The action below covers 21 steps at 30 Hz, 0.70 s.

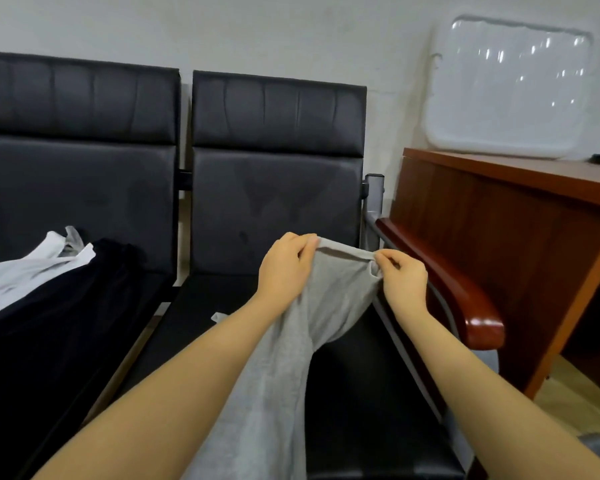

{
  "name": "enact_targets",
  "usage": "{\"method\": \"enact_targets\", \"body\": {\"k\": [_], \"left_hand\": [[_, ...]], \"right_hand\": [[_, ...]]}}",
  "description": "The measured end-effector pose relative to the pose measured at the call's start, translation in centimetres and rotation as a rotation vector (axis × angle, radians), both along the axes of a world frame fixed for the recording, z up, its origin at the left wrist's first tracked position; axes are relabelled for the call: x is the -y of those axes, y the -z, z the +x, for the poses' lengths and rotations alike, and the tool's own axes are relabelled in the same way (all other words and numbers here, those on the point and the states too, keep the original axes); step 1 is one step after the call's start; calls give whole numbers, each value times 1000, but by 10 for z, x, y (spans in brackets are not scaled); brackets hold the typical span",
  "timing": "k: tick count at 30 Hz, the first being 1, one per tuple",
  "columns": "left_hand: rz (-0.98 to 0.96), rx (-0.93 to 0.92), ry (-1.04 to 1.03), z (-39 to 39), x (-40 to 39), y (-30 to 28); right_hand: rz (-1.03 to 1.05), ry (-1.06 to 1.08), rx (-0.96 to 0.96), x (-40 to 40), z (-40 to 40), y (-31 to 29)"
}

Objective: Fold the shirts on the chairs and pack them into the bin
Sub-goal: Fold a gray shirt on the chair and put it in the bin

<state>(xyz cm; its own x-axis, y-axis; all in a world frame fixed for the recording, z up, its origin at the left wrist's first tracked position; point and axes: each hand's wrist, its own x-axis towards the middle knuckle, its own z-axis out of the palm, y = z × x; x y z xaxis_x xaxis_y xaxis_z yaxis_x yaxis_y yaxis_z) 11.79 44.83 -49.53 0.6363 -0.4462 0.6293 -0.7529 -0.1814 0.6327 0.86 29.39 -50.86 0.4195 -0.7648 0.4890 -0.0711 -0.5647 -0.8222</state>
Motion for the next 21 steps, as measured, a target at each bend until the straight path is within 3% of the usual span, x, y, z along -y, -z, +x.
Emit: {"method": "enact_targets", "body": {"k": [2, 5, 10, 14, 18, 21], "left_hand": [[65, -22, 17, 9, 10, 0], [319, -25, 15, 17, 12, 13], [545, 18, -19, 6, -24, 62], [659, 30, -4, -14, -64, 94], [882, -19, -27, -34, -97, 113], [1061, -124, -11, -43, -117, 128]], "right_hand": [[37, -15, -16, 6, 8, 6], [31, -58, -141, 4, 14, 31], [-138, -149, -308, -31, 6, 72], [-301, -381, -445, -64, -11, 91], [-520, -500, -780, -83, -27, 110], [-478, -529, -1036, -91, -39, 125]]}}
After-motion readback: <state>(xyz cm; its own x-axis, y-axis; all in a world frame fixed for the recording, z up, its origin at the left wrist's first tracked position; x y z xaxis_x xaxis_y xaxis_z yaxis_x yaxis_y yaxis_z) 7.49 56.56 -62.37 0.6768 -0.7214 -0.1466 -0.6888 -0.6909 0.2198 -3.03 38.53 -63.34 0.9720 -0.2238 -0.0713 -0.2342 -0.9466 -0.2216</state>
